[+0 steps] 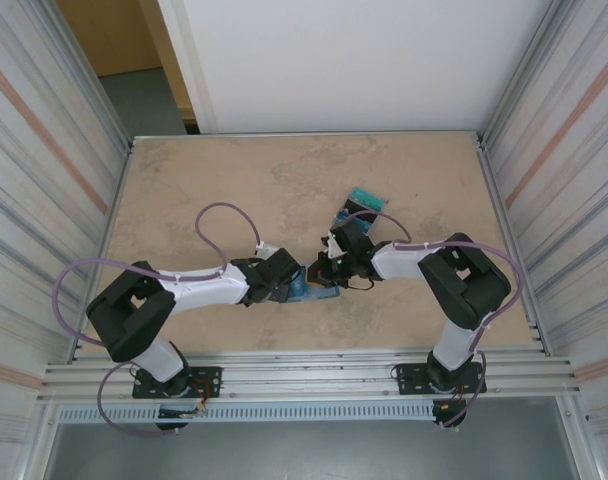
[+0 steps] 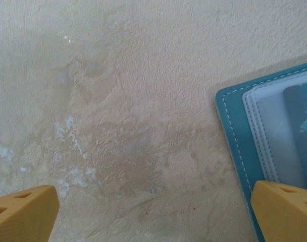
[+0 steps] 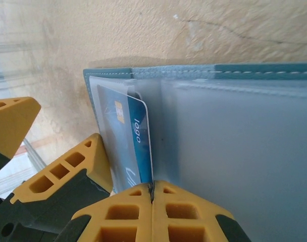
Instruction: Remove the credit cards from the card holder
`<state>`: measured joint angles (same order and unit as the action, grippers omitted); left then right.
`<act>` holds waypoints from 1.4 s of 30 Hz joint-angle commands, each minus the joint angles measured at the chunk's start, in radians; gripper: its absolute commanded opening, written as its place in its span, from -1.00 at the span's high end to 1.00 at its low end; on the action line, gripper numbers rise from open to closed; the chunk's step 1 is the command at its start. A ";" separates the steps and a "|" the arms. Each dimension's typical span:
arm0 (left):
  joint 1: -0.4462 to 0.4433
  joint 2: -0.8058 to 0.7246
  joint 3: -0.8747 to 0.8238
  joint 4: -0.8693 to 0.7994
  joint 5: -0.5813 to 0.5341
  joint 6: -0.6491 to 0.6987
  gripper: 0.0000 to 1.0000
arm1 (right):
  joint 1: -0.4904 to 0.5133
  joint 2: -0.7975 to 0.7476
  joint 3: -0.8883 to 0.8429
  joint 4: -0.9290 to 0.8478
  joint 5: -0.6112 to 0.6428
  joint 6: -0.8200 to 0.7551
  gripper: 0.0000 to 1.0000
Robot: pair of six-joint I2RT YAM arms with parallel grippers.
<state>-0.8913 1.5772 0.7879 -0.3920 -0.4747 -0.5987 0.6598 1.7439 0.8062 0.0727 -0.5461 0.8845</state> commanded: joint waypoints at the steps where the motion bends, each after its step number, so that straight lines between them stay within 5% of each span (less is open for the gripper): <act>1: -0.002 0.023 0.007 -0.018 -0.006 0.003 -0.98 | -0.006 -0.035 0.000 -0.084 0.044 -0.045 1.00; 20: -0.016 -0.059 0.091 -0.048 -0.017 0.103 -0.97 | -0.010 -0.037 0.004 -0.090 0.058 -0.047 0.90; 34: -0.001 0.090 0.152 -0.066 -0.007 0.139 -0.98 | -0.014 -0.030 0.002 -0.081 0.057 -0.036 0.81; 42: 0.003 0.112 0.152 -0.077 0.014 0.136 -0.97 | -0.020 -0.022 -0.004 -0.064 0.044 -0.027 0.57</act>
<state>-0.8963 1.6688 0.9276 -0.4244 -0.4706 -0.4744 0.6483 1.7332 0.8062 0.0177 -0.5022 0.8558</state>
